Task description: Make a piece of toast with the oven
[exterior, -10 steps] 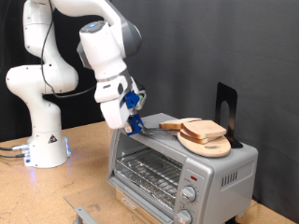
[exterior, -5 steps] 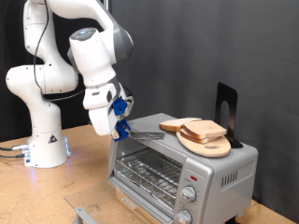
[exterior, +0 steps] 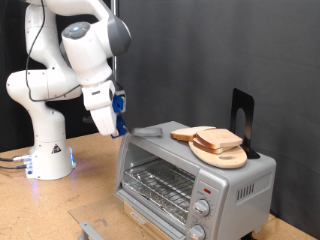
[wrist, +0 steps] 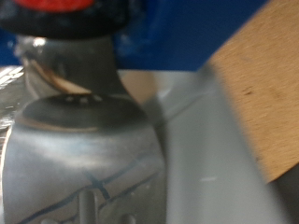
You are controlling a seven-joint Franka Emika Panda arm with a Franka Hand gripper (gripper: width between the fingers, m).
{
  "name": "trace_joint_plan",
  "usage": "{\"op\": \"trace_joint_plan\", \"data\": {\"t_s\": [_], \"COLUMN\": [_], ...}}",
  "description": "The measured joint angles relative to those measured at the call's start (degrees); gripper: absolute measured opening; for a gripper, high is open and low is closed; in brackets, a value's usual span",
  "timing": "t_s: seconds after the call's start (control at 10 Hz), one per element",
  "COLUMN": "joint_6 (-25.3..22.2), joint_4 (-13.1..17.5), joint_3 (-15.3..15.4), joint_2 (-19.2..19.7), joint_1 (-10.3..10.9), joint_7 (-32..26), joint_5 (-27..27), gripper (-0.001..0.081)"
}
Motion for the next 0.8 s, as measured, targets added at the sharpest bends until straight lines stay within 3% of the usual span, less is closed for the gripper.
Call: {"op": "trace_joint_plan", "data": {"t_s": [0.2,0.4,0.8], "joint_6": [-8.4,-15.4,-18.0], "joint_4": [1.1,4.2,7.5], "joint_3": [0.4,2.5,8.1], "joint_2": [-2.5,-2.2,-0.2], "joint_1": [0.2,0.5,0.7], "joint_7": [1.9,8.1,22.9], "joint_5": [-1.3,-1.3,2.0], "gripper": [0.0493,0.0493,0.0493]}}
